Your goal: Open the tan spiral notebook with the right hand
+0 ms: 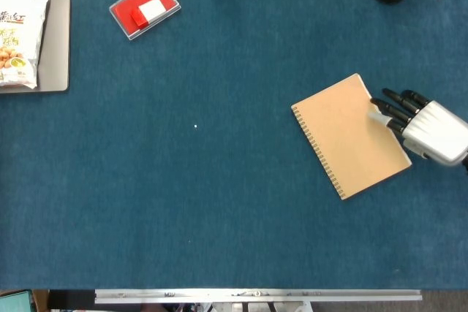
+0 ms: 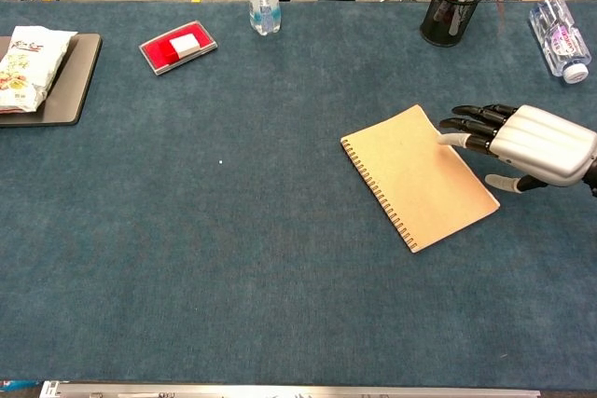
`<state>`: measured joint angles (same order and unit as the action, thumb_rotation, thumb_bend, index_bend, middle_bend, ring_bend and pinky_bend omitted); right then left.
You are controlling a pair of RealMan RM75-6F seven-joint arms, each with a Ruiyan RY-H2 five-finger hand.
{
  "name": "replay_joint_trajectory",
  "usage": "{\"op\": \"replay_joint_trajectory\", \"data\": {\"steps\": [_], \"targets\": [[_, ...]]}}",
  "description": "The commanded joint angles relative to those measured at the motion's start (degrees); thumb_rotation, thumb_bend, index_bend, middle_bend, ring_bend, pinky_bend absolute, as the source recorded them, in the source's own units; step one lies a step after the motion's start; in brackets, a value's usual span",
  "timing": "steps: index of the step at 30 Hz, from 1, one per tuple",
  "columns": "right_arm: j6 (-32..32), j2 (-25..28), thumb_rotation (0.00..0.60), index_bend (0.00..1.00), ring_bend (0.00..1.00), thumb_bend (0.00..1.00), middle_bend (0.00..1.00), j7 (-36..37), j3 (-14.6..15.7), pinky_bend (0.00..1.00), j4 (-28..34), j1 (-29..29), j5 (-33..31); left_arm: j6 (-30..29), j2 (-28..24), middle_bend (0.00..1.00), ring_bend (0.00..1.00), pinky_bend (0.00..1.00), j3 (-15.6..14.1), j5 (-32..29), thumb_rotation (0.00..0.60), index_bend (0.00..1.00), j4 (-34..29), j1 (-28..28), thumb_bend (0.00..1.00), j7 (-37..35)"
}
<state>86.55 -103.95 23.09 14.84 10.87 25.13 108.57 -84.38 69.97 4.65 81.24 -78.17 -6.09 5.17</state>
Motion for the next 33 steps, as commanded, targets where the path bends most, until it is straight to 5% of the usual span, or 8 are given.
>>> {"op": "replay_joint_trajectory", "data": {"steps": [1,33], "targets": [[0.2,-0.3,0.600,0.16,0.03,0.26,0.11,0.0,0.0,0.22,-0.2,0.0,-0.2,0.0,0.0,0.28,0.17,0.34,0.0,0.0,0.600,0.39,0.0,0.0,0.04,0.0],[-0.2,-0.9,0.600,0.16,0.03,0.26,0.11,0.5,1.2,0.22,-1.1,-0.8,-0.8,0.8,-0.2,0.28,0.17,0.34,-0.1,-0.4,0.600,0.39,-0.4,0.0,0.05,0.7]]}}
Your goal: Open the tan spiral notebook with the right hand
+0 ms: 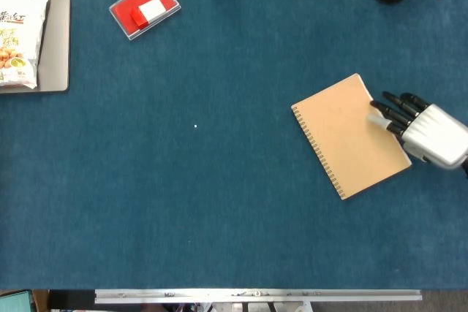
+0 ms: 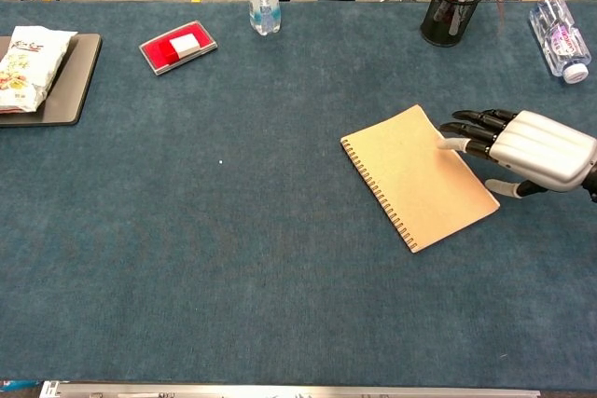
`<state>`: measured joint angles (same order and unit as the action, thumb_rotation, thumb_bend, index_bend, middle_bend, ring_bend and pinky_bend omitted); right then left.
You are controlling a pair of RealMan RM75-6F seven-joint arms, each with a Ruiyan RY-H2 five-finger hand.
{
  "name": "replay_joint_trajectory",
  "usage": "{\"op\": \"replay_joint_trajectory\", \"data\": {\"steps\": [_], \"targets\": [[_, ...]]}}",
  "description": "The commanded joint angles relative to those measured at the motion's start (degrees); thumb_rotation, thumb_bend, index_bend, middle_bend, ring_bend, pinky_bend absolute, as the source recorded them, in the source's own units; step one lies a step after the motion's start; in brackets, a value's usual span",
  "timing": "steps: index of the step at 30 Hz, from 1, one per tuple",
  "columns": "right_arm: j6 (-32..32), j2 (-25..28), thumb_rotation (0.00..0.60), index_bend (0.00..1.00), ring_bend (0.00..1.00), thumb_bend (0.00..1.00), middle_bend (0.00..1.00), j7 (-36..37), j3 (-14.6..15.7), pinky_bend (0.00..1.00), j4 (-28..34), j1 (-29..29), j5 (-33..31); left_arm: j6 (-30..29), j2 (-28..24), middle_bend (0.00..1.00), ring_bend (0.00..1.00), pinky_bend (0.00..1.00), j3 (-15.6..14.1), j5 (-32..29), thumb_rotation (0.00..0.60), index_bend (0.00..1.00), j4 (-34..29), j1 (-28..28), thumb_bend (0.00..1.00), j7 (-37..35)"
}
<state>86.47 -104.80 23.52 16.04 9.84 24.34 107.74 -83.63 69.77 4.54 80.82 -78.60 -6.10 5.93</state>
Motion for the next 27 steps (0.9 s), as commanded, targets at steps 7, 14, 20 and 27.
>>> {"op": "replay_joint_trajectory", "data": {"steps": [7,14,20,27], "targets": [[-0.2,-0.7,0.600,0.16,0.03,0.26,0.11,0.4,0.2,0.22,-0.3,-0.1,-0.1,0.0,-0.1,0.28,0.17,0.34,0.0,0.0,0.600,0.39,-0.1,0.0,0.04,0.0],[0.0,-1.4,0.600,0.16,0.03,0.25,0.11,1.2,0.2,0.22,-0.4,-0.1,-0.3,-0.1,-0.1,0.29,0.17,0.34,0.0,0.0,0.600,0.39,-0.1,0.0,0.05,0.0],[1.2,-1.9,0.600,0.16,0.03,0.25,0.11,2.3,0.0,0.22,-0.5,-0.2,-0.5,-0.1,-0.1,0.29,0.17,0.34,0.0,0.1,0.600,0.39,-0.1,0.1,0.05,-0.1],[2.9,-2.1,0.600,0.16,0.03,0.25,0.11,3.4,-0.5,0.22,-0.4,-0.1,-1.0,-0.1,-0.1,0.30,0.17,0.34,0.0,0.1,0.600,0.39,-0.2,0.1,0.05,-0.1]]}}
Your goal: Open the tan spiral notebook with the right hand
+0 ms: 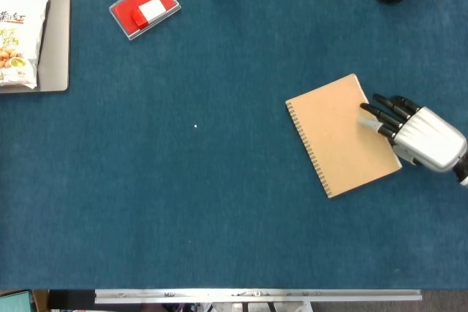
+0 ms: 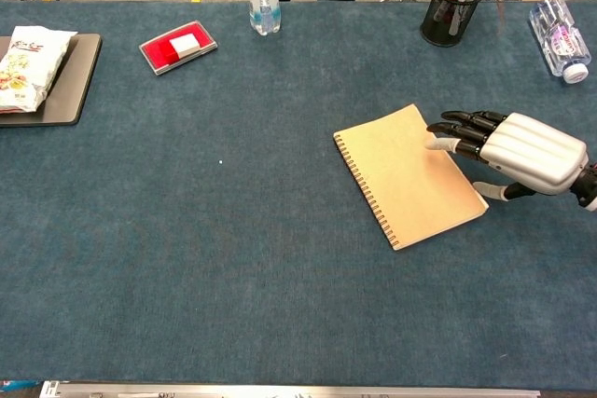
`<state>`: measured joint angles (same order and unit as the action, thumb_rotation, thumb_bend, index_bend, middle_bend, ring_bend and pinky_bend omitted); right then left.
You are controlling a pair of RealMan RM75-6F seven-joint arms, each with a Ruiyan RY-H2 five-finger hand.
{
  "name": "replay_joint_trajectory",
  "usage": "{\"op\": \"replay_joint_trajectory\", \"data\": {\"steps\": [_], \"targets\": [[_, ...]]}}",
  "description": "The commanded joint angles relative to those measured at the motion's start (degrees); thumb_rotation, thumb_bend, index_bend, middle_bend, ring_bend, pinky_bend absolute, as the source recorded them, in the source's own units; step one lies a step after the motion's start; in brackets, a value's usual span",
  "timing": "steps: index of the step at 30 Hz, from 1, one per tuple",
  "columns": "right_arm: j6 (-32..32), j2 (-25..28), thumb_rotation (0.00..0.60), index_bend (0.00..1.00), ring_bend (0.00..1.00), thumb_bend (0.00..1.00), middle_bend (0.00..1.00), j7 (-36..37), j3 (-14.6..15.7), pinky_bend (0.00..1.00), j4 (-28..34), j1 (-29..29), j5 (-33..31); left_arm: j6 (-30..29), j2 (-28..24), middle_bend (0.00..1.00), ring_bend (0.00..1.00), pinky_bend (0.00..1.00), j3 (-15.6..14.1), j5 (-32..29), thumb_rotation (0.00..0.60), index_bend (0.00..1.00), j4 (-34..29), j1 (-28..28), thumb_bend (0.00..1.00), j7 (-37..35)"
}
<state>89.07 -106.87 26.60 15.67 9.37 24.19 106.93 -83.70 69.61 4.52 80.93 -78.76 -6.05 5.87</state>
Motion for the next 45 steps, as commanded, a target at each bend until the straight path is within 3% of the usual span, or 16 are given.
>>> {"op": "replay_joint_trajectory", "data": {"steps": [1,26,40,45], "targets": [[0.4,-0.1,0.600,0.16,0.03,0.25,0.11,0.4,-0.2,0.22,0.1,0.1,-0.2,0.0,0.0,0.30,0.17,0.34,0.0,0.0,0.600,0.39,0.0,0.0,0.05,0.1],[-0.1,-2.3,0.600,0.16,0.03,0.25,0.11,2.2,-0.6,0.22,0.0,0.1,-0.9,0.2,-0.3,0.32,0.18,0.34,0.0,-0.1,0.600,0.39,-0.3,0.0,0.05,-0.2],[3.1,-3.6,0.600,0.16,0.03,0.25,0.11,4.2,-1.4,0.22,0.3,0.6,-1.4,0.2,-0.4,0.33,0.18,0.35,0.0,-0.2,0.600,0.39,-0.6,0.0,0.04,-0.1],[3.2,-3.9,0.600,0.24,0.03,0.25,0.11,4.5,-1.5,0.22,0.3,0.7,-1.6,0.2,-0.5,0.34,0.18,0.35,0.0,-0.2,0.600,0.39,-0.6,0.1,0.04,-0.1]]}}
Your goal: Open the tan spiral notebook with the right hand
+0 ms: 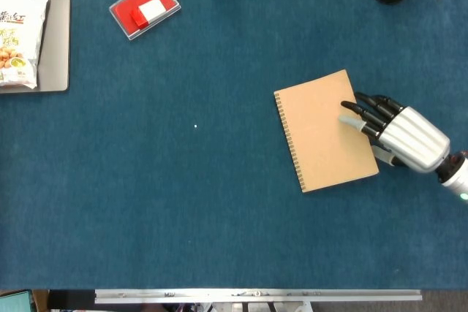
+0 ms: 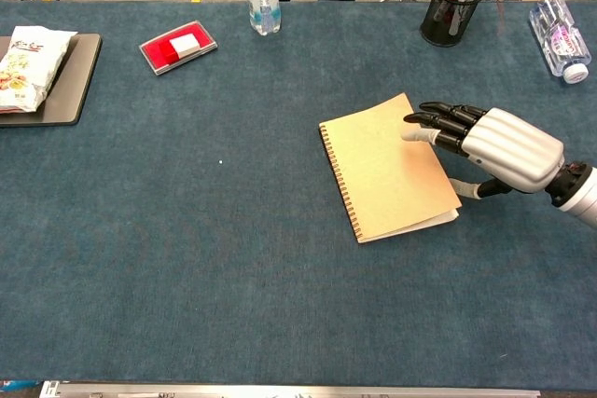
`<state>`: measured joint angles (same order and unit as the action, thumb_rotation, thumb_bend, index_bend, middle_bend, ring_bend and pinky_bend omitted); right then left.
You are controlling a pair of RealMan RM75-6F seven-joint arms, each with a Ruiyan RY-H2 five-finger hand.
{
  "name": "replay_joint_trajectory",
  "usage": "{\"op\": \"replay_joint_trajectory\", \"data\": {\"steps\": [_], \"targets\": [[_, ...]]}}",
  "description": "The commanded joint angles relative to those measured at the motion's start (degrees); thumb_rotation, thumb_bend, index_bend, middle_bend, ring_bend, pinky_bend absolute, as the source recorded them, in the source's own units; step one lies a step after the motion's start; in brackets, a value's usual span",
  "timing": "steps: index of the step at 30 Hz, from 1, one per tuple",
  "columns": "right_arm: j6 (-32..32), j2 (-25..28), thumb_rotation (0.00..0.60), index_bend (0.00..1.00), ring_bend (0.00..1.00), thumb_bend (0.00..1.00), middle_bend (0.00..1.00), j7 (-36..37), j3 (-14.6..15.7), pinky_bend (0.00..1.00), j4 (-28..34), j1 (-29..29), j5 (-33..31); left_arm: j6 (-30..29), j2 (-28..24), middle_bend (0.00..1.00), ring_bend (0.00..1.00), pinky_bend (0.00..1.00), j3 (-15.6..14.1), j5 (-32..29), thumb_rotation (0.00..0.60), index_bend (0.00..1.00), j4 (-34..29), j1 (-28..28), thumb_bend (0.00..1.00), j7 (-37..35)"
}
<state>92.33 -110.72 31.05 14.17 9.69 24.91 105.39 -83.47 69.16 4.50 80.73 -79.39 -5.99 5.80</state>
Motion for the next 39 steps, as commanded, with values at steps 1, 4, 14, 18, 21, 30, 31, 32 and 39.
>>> {"op": "replay_joint_trajectory", "data": {"steps": [1,4,14,18,21,30,31,32,39], "targets": [[-0.1,-0.1,0.600,0.26,0.03,0.26,0.11,0.1,0.0,0.22,0.0,0.0,-0.1,0.0,0.0,0.34,0.18,0.35,0.0,0.0,0.600,0.39,0.0,0.0,0.04,0.0],[-0.3,-0.2,0.600,0.32,0.03,0.26,0.11,0.4,-0.2,0.22,0.1,0.1,-0.2,0.0,0.0,0.34,0.18,0.35,0.0,0.0,0.600,0.39,0.0,0.0,0.05,0.0],[-0.7,-0.5,0.600,0.48,0.03,0.26,0.11,1.0,-0.4,0.22,0.2,0.2,-0.5,-0.1,-0.1,0.35,0.18,0.35,0.0,0.0,0.600,0.39,-0.2,0.0,0.04,0.0],[-0.7,-0.5,0.600,0.51,0.03,0.27,0.11,1.1,-0.5,0.22,0.2,0.2,-0.6,0.0,-0.2,0.35,0.18,0.35,0.0,0.0,0.600,0.39,-0.2,0.1,0.05,0.0],[-0.8,-0.5,0.600,0.52,0.03,0.27,0.11,1.2,-0.5,0.22,0.3,0.2,-0.7,0.0,-0.2,0.35,0.18,0.35,0.0,0.0,0.600,0.39,-0.3,0.1,0.04,0.0],[-1.1,-0.6,0.600,0.55,0.03,0.30,0.11,1.6,-0.7,0.21,0.4,0.2,-0.8,0.1,-0.3,0.35,0.18,0.35,0.0,-0.2,0.600,0.38,-0.5,0.1,0.04,0.2],[-1.0,-0.6,0.600,0.55,0.03,0.31,0.11,1.7,-0.7,0.21,0.4,0.2,-0.9,0.1,-0.4,0.35,0.18,0.35,0.0,-0.2,0.600,0.38,-0.5,0.1,0.04,0.2],[-1.1,-0.6,0.600,0.56,0.03,0.32,0.11,1.9,-0.7,0.21,0.5,0.3,-0.9,0.0,-0.4,0.35,0.18,0.35,0.0,-0.1,0.600,0.38,-0.5,0.1,0.04,0.2],[-1.3,-0.6,0.600,0.60,0.03,0.38,0.12,2.1,-0.8,0.21,0.6,0.3,-1.0,-0.1,-0.5,0.35,0.18,0.36,0.0,-0.1,0.600,0.38,-0.7,0.2,0.04,0.1]]}}
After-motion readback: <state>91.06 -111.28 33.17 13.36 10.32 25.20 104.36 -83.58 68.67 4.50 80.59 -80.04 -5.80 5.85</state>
